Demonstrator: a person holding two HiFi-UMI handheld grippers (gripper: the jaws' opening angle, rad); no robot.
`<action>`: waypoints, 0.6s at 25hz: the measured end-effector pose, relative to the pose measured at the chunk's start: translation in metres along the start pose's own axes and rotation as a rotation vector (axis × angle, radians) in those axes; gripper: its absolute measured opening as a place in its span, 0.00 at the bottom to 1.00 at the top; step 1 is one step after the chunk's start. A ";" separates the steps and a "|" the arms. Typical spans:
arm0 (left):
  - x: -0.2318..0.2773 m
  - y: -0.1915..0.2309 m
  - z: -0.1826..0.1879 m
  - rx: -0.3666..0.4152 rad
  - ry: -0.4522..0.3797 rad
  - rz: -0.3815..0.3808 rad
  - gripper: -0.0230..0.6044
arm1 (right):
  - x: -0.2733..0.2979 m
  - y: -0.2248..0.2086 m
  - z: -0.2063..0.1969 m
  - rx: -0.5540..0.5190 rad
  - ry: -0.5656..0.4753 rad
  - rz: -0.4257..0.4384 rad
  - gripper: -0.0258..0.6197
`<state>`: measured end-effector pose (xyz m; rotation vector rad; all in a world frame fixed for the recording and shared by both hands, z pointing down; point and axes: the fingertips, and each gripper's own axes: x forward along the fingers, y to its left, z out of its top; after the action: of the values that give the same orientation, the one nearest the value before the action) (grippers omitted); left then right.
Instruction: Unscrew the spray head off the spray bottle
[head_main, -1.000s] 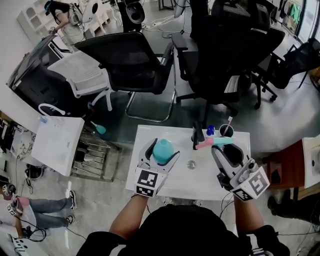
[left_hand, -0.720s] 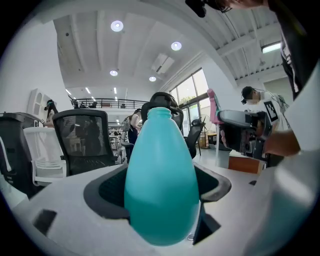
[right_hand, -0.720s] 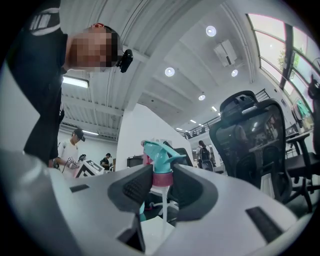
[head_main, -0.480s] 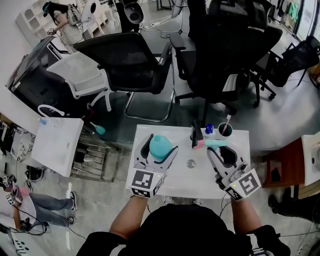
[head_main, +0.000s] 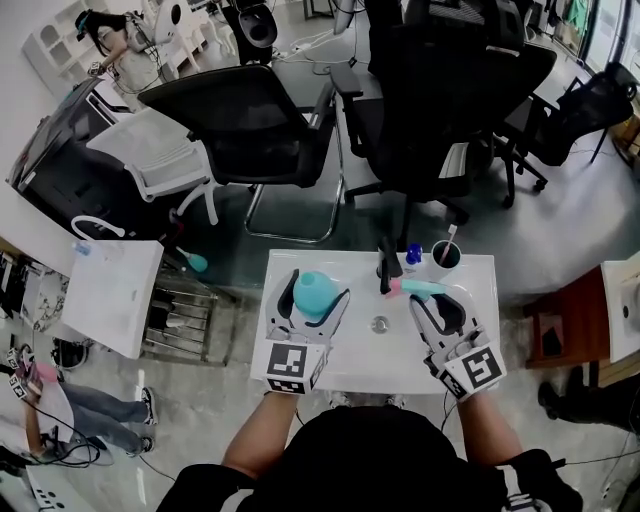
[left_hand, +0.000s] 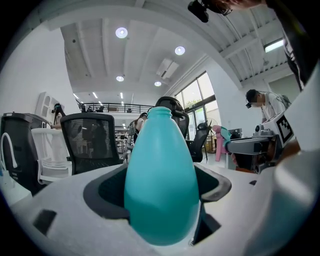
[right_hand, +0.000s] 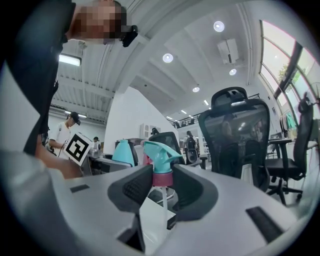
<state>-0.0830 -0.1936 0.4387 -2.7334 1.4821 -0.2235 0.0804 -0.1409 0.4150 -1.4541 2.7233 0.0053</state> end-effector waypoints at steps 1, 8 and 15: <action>0.000 0.001 -0.002 -0.007 0.000 0.003 0.67 | -0.001 -0.003 -0.004 -0.003 0.004 -0.023 0.25; 0.004 0.002 -0.022 -0.044 0.011 0.000 0.67 | -0.010 -0.026 -0.033 -0.002 0.052 -0.159 0.25; 0.009 -0.003 -0.039 -0.030 0.027 -0.010 0.67 | -0.014 -0.038 -0.049 -0.040 0.090 -0.203 0.25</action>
<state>-0.0812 -0.1983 0.4784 -2.7725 1.4901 -0.2411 0.1175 -0.1524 0.4654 -1.7776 2.6432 -0.0144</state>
